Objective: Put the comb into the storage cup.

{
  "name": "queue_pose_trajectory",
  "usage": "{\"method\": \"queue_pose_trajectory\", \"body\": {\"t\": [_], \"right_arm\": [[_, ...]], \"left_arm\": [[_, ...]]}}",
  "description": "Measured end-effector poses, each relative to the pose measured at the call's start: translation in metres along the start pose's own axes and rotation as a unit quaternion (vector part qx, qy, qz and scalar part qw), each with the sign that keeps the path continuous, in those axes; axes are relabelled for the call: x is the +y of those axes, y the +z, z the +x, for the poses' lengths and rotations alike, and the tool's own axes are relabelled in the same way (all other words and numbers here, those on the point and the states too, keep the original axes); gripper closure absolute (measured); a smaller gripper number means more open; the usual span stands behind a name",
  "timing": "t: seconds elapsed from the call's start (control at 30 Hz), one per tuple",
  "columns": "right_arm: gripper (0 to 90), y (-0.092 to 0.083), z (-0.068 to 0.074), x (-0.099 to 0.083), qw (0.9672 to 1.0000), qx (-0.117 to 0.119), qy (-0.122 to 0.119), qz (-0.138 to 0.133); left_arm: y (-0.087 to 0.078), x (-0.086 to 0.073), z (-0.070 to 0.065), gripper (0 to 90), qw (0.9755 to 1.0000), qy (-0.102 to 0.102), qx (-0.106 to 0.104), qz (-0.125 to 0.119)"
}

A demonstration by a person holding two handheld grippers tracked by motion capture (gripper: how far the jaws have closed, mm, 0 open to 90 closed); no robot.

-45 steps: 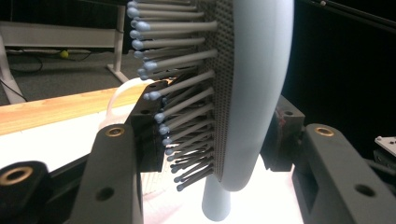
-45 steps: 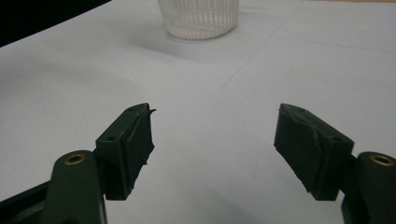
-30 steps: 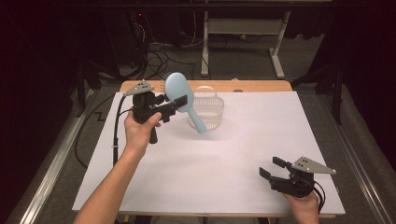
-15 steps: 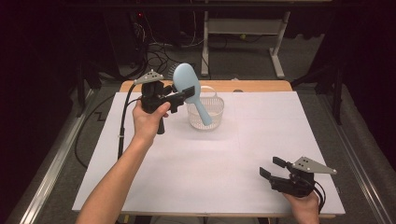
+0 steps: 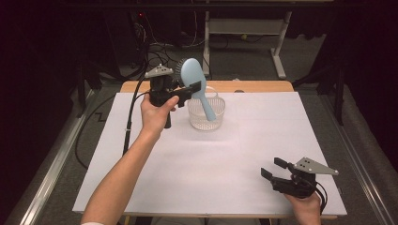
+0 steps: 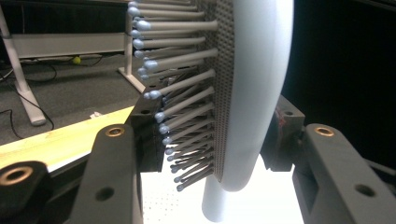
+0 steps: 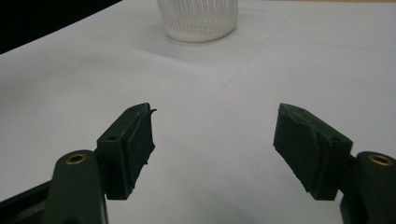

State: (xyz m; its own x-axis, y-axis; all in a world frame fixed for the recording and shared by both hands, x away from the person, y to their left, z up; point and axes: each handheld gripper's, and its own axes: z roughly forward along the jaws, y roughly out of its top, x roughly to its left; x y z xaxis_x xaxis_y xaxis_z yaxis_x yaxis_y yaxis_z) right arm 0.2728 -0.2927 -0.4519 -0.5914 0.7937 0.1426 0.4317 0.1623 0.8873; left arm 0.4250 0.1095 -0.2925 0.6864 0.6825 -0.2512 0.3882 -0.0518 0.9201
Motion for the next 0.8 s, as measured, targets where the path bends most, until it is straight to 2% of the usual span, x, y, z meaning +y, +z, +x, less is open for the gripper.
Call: {"method": "queue_pose_trajectory", "body": {"t": [0.8], "right_arm": [[28.7,-0.001,-0.001,0.000,1.0000,0.000,0.003,-0.003]], "left_arm": [[0.024,0.007,0.008,50.9,0.9994,-0.005,0.033,0.005]]}}
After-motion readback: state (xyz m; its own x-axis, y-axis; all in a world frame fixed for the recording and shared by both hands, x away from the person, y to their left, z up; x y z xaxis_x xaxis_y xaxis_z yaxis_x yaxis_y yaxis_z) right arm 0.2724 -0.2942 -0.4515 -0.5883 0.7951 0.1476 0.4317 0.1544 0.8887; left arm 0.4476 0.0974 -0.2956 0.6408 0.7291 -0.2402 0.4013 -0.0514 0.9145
